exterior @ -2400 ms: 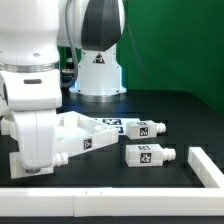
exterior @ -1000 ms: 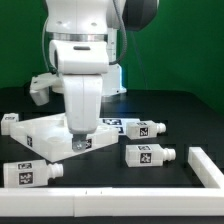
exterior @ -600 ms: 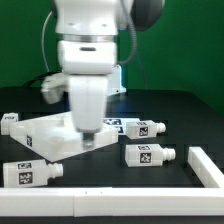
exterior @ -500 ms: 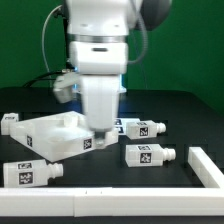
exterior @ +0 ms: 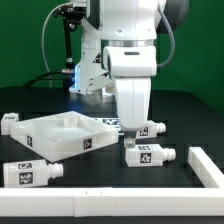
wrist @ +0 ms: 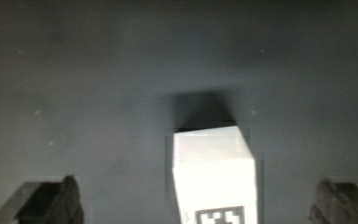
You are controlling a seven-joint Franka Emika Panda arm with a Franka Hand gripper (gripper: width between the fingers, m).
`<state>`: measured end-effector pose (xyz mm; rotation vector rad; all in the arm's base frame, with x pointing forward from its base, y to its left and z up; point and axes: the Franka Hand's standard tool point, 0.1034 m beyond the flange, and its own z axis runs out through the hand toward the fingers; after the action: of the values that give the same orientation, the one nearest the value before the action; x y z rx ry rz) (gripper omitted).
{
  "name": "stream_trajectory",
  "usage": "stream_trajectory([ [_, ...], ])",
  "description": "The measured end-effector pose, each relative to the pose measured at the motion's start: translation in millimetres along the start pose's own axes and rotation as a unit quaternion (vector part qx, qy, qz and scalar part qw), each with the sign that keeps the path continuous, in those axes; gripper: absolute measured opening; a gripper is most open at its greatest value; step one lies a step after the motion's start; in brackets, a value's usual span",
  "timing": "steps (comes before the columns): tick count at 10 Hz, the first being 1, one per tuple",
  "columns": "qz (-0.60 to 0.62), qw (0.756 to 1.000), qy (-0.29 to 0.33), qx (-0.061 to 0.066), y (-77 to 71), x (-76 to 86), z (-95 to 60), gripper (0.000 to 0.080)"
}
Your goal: Assemble square table
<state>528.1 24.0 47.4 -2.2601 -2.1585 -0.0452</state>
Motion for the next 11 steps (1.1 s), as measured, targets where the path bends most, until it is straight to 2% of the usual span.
stream_trajectory([
  [1,0.02,1.0,0.001,0.009,-4.5,4.4,9.4,0.0649],
  [3,0.038,0.999,0.009,0.011,-16.1,21.0,31.4,0.0649],
  [4,0.039,0.999,0.011,0.013,-18.6,21.2,38.6,0.0649],
  [7,0.05,0.999,0.013,0.011,-18.5,21.4,42.3,0.0649],
  [9,0.05,0.999,0.013,0.011,-18.8,21.2,42.8,0.0379],
  [10,0.05,0.999,0.013,0.011,-18.6,21.5,42.4,0.0281],
  [11,0.059,0.998,0.013,0.01,-23.9,28.6,35.6,0.0281],
])
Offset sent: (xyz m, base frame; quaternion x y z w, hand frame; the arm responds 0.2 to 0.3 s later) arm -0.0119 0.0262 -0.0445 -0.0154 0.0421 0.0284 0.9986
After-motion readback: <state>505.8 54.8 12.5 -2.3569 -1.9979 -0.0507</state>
